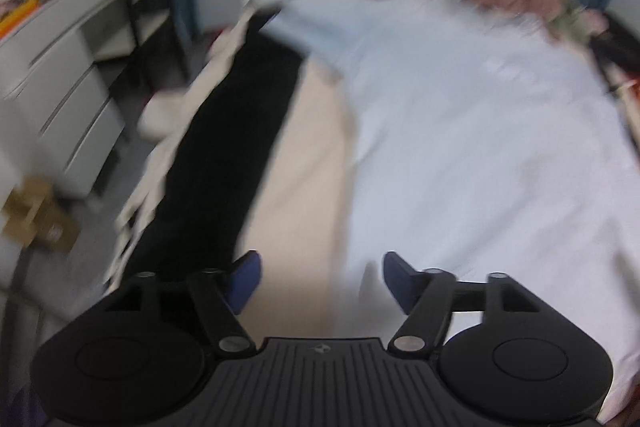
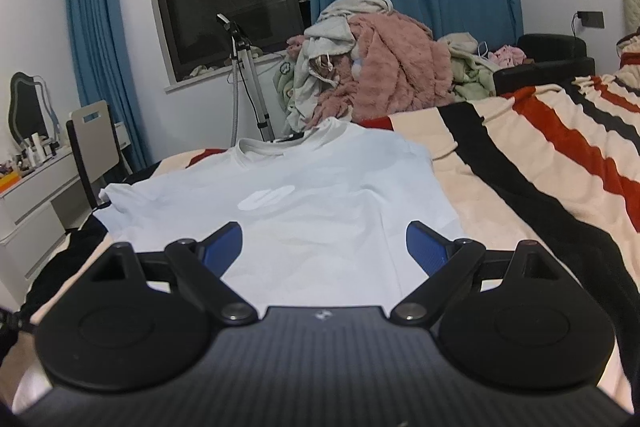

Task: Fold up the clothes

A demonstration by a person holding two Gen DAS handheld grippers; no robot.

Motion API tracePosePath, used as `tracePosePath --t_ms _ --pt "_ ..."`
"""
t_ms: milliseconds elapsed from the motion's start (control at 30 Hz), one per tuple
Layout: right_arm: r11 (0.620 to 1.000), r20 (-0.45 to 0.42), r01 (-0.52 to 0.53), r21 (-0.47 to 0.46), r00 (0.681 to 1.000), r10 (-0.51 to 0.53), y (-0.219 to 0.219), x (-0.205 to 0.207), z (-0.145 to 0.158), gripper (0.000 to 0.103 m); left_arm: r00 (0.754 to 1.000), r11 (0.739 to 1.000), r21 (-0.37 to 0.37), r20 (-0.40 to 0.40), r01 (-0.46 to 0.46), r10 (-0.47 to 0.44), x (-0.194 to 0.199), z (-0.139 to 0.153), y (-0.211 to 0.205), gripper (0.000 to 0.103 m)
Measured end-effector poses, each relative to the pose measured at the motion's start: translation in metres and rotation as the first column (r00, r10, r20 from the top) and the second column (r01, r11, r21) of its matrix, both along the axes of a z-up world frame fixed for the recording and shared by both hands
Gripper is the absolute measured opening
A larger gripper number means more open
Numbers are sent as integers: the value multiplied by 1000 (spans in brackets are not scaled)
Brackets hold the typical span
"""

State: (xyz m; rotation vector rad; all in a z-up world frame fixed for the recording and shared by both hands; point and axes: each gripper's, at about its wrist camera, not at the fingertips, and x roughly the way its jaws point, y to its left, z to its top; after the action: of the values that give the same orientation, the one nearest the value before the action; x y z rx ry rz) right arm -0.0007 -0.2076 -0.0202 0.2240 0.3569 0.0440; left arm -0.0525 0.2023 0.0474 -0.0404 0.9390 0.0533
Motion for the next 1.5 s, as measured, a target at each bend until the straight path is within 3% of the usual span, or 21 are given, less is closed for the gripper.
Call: tracePosePath --t_ms 67,100,267,433,500,733,933,1067,1200,1300,1400,1500 --pt "1000 12 -1 -5 1000 1 0 -1 2 90 998 999 -47 62 19 -16 -3 14 -27 87" --pt "1000 18 -1 -7 1000 1 0 -1 2 90 995 997 -69 93 29 -22 -5 20 -40 87" --pt "1000 42 4 -1 999 -4 -3 0 5 90 959 991 -57 264 121 -102 4 38 -120 103" --pt "1000 51 22 0 998 -22 -10 3 4 90 911 986 -72 398 153 -112 8 32 -187 103" --pt "999 51 41 -6 998 -41 -13 5 2 90 906 982 -106 412 158 -101 8 16 -196 103" --pt "997 -4 46 62 999 -45 -24 20 -9 90 946 986 -127 319 111 -65 57 -75 -150 103" --pt "953 -69 27 302 998 -6 -53 74 -17 90 952 987 -155 305 48 1 61 -90 -136 103" --pt "928 -81 58 367 996 -30 -91 138 -29 90 961 981 -195 273 4 50 75 -100 -126 103" --pt "876 -117 145 460 988 -101 -136 194 -56 90 970 969 -245 231 -23 81 90 -109 -125 103" --pt "870 -131 167 465 984 -119 -152 224 -72 90 977 958 -280 184 -56 111 100 -119 -125 103" --pt "871 -167 186 455 978 -121 -161 254 -86 83 982 945 -319 139 -74 124 111 -128 -125 103" --pt "884 -176 169 436 979 -100 -160 281 -96 83 983 943 -323 133 -76 125 114 -133 -125 103"
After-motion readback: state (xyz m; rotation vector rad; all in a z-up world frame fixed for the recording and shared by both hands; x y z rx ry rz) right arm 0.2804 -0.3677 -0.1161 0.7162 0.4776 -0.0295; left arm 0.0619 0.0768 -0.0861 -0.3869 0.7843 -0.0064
